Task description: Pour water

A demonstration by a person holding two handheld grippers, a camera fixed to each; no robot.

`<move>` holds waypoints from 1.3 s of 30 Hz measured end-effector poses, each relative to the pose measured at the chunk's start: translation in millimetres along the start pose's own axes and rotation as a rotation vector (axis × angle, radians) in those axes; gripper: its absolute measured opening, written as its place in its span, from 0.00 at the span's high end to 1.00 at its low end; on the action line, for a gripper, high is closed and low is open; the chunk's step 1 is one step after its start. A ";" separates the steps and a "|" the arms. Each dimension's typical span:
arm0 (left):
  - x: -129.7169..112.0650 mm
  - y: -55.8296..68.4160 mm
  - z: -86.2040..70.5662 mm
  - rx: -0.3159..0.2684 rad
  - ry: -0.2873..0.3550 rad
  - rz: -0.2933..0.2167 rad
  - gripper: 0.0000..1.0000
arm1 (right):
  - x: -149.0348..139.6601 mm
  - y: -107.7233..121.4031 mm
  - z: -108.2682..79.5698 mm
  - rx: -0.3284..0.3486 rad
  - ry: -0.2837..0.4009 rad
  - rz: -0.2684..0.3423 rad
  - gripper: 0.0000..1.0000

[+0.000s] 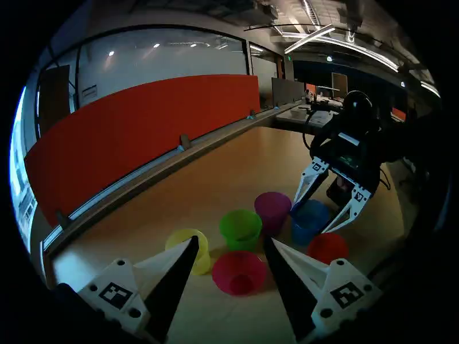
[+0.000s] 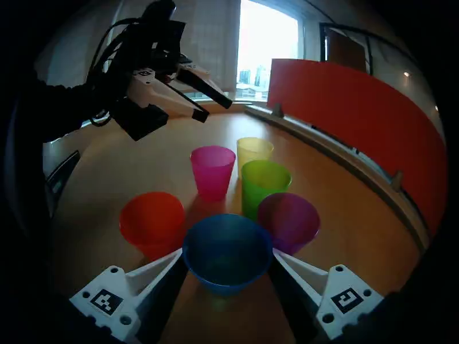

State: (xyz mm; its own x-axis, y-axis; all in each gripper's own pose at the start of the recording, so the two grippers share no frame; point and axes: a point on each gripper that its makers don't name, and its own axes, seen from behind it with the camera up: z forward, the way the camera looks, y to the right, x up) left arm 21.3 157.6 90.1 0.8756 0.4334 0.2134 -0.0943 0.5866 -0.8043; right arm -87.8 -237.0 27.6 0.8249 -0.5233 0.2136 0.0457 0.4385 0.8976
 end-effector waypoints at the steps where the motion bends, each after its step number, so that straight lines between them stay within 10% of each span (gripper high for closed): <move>1: 0.1 0.3 0.5 -0.001 -0.001 0.000 0.17 | 1.6 0.0 -1.2 -0.001 0.007 0.001 0.10; 39: 4.1 8.5 10.9 -0.020 -0.023 0.025 0.17 | 75.8 20.2 -52.3 -0.117 0.284 0.042 0.10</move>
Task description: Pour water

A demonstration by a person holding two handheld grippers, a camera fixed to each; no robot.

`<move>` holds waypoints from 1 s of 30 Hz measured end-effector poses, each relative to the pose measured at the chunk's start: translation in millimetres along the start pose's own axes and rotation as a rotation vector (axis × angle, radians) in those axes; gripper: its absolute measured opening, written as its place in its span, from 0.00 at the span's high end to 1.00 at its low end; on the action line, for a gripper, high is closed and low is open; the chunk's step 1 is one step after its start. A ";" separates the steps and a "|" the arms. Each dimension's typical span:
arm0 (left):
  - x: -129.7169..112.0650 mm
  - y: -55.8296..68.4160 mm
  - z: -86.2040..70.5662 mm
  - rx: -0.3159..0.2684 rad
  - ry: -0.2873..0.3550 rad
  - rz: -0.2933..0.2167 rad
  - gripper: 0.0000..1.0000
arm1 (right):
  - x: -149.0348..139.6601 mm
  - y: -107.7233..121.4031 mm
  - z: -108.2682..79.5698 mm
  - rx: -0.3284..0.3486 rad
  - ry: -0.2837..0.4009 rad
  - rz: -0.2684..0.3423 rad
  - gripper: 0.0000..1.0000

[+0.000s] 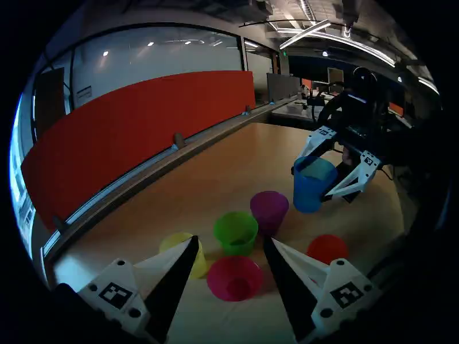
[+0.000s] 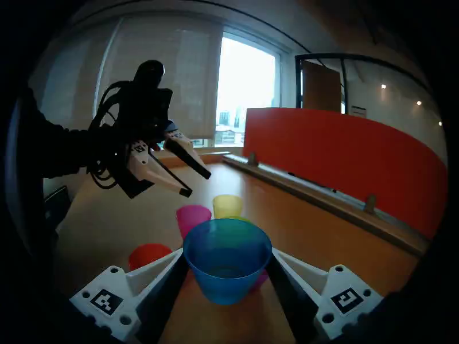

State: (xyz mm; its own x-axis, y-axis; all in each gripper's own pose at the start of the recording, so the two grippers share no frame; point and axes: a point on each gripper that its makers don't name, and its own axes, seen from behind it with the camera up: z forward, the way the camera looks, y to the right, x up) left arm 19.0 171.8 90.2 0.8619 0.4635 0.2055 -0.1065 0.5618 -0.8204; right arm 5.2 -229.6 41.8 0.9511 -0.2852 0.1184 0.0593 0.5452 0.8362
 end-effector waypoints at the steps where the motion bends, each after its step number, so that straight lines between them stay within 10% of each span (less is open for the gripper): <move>1: 0.3 0.2 0.2 -0.001 0.000 0.001 0.17 | 2.7 0.8 -0.8 -0.003 0.009 0.001 0.10; 30: -3.9 6.1 14.4 -0.039 -0.047 0.010 0.17 | 57.2 14.3 -20.2 -0.034 0.136 -0.011 0.10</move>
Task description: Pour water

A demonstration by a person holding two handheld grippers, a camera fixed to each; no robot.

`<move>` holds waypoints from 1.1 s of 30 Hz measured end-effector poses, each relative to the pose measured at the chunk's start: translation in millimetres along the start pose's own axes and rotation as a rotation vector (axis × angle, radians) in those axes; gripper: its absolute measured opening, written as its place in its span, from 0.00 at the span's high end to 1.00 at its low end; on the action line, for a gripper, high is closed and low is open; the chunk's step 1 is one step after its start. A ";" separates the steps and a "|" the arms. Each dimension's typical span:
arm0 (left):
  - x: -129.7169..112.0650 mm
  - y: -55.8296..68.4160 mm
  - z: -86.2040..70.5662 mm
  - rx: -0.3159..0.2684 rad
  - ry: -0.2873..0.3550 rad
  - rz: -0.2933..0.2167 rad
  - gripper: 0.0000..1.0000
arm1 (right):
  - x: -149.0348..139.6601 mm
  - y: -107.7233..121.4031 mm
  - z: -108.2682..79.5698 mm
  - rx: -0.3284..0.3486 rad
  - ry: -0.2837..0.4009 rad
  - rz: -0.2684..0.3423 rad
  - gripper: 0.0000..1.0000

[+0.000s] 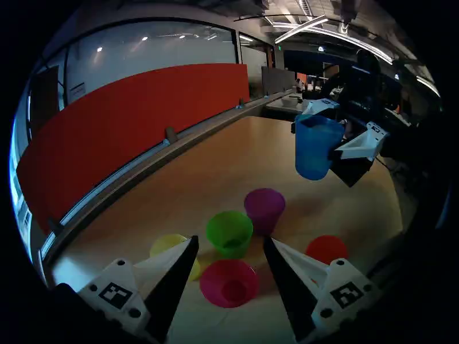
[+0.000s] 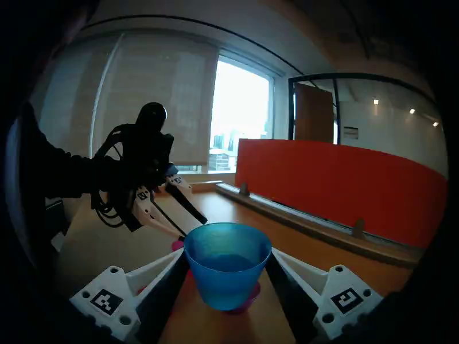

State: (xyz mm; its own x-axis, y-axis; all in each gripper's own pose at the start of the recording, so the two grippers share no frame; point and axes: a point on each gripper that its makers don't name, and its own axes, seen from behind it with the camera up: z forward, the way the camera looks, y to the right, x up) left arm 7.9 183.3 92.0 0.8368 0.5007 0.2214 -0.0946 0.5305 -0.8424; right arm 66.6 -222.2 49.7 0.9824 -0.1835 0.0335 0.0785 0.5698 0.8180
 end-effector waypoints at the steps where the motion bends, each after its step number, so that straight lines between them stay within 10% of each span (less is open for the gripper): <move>1: -0.7 -0.4 1.0 0.000 -0.005 0.003 0.17 | 0.8 -0.2 -0.3 0.000 -0.001 -0.002 0.10; 33: -23.1 -2.8 54.7 -0.038 -0.194 0.034 0.17 | 8.7 -6.9 -8.3 0.016 0.009 -0.024 0.10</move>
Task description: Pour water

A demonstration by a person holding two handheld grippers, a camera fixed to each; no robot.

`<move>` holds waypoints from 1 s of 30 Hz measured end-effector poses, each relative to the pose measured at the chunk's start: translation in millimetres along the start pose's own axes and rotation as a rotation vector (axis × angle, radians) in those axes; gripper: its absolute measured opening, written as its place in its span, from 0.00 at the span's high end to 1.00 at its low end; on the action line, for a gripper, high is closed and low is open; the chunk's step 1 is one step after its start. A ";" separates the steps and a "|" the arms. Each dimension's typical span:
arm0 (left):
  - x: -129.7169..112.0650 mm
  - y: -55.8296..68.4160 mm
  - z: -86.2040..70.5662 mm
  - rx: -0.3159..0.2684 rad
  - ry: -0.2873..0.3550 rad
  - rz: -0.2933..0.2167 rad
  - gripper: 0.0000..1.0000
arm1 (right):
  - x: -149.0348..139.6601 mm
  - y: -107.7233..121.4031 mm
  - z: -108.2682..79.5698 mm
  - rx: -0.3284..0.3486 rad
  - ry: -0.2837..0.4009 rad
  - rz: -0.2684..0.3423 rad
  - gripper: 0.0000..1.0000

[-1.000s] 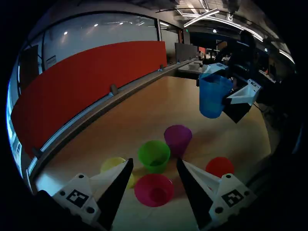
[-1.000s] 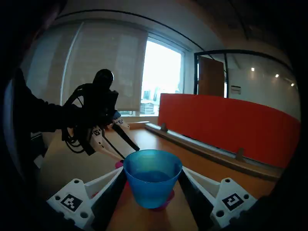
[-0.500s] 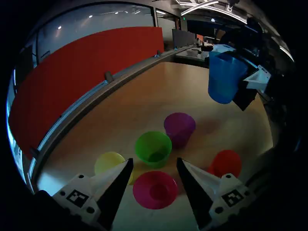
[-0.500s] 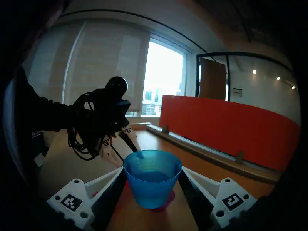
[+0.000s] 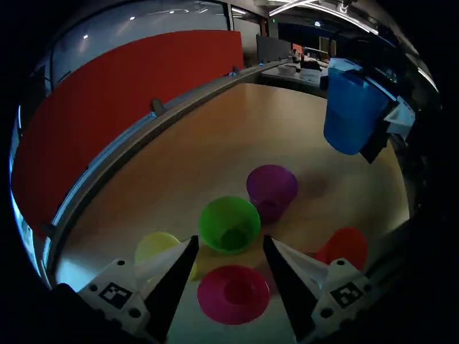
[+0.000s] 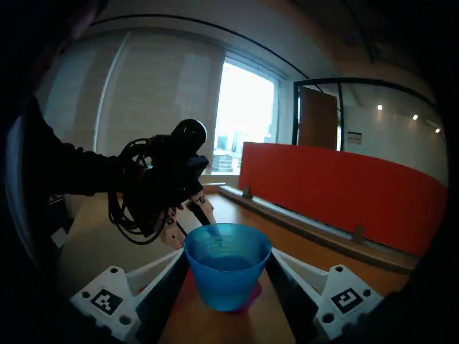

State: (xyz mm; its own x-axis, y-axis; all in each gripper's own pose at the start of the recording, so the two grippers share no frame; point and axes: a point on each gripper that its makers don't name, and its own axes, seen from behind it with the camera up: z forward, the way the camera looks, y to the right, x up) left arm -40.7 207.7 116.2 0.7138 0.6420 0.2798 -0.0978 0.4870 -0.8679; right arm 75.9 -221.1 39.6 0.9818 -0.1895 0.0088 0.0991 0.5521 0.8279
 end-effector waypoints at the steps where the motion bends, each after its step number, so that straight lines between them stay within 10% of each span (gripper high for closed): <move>1: -0.4 0.0 1.2 0.000 -0.005 0.000 0.17 | -0.1 0.3 -0.4 0.000 0.000 0.001 0.10; 30: -7.8 -0.8 25.8 -0.001 -0.126 -0.028 0.17 | -6.7 0.0 -1.3 0.008 -0.004 0.005 0.10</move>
State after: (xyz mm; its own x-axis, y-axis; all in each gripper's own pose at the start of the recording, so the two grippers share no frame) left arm -64.1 217.6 125.3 0.6237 0.6974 0.3530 -0.0785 0.5052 -0.8594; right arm 69.6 -218.8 38.8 0.9816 -0.1902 0.0157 0.0926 0.5467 0.8322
